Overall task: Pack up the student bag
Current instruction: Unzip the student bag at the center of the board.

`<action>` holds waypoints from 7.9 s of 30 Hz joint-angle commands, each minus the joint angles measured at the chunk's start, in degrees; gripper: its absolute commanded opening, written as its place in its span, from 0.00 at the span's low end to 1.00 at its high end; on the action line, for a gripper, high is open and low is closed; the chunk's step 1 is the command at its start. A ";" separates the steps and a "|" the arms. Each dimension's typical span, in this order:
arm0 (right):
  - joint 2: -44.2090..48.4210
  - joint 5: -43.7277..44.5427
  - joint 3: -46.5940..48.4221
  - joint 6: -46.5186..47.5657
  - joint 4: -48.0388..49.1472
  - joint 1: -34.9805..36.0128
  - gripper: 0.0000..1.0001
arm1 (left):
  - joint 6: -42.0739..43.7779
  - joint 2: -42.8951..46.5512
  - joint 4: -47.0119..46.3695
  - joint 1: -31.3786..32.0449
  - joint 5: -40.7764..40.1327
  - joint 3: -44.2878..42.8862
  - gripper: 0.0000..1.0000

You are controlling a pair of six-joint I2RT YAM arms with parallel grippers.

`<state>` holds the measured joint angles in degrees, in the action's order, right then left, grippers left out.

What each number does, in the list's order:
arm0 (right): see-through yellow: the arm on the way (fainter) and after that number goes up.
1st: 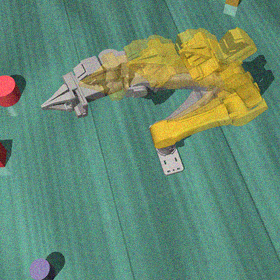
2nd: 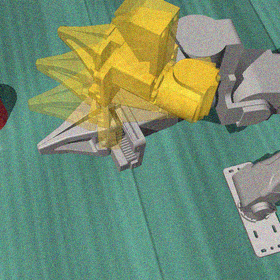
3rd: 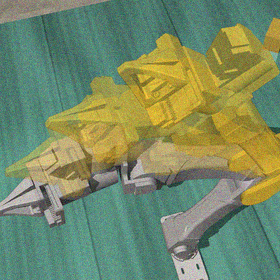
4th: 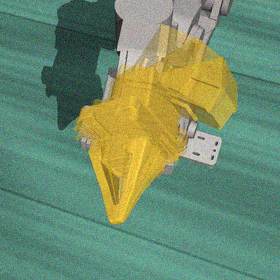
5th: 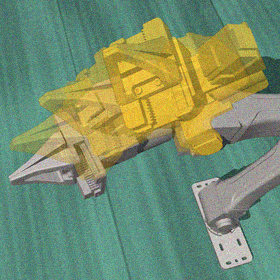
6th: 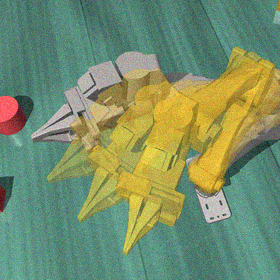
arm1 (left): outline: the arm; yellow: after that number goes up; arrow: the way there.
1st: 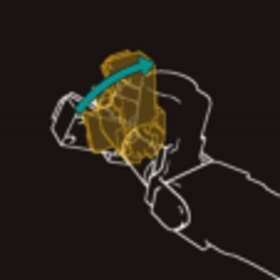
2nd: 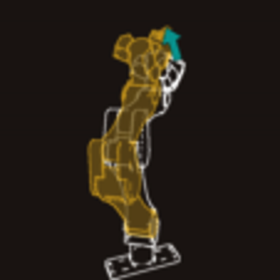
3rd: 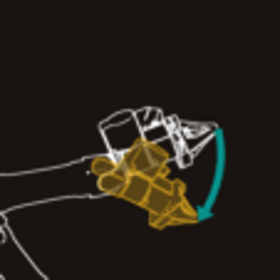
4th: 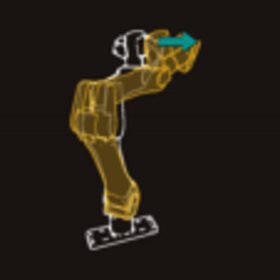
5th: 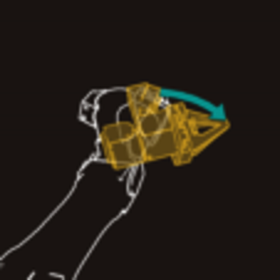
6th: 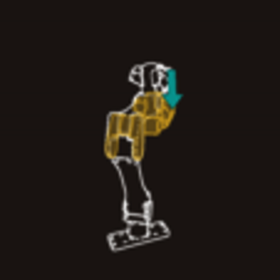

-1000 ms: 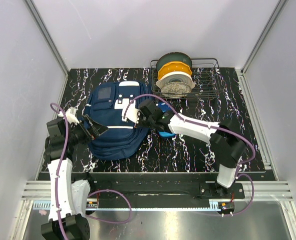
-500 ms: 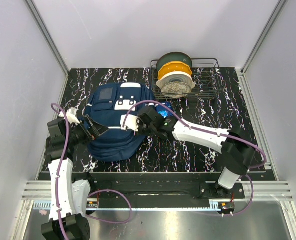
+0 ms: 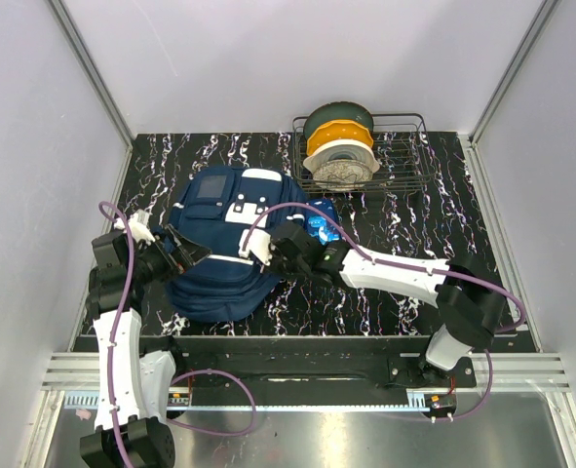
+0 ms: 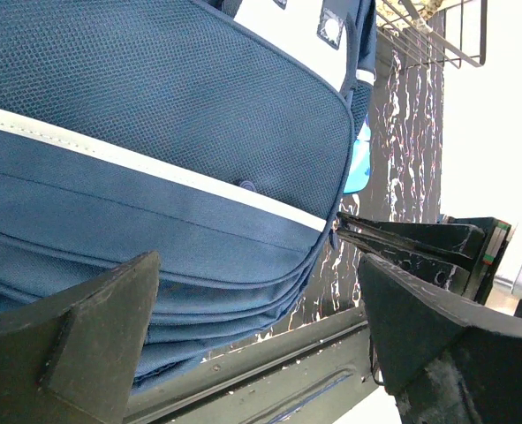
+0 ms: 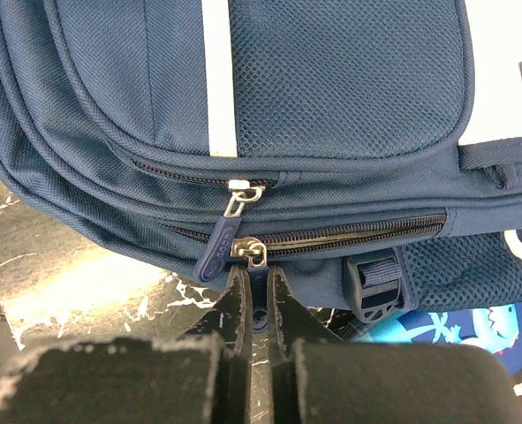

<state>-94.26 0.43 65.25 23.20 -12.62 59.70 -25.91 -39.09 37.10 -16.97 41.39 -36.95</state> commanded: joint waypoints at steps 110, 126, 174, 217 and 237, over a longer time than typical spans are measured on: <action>0.40 -37.68 -0.49 -28.57 1.11 -0.38 0.00 | -40.44 3.84 -35.43 9.41 -19.24 32.38 0.90; -4.79 -18.01 6.99 -38.49 -2.94 -12.83 0.00 | -25.25 7.01 -18.30 9.33 -23.28 12.79 0.99; 7.85 -1.32 1.63 -57.65 -2.48 -1.43 0.66 | -4.15 8.86 0.25 10.20 -15.55 -6.20 0.99; -6.55 0.54 4.09 -83.32 2.07 -21.56 0.26 | -22.61 -14.78 0.61 73.13 -53.88 -16.40 0.99; -1.11 -3.33 -0.48 -80.95 5.33 -21.56 0.00 | -34.12 -26.72 -8.80 78.76 -63.88 -8.31 0.91</action>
<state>-99.18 -1.80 65.87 -59.64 -8.56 38.22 -56.93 -62.65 34.81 61.49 -18.02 -44.97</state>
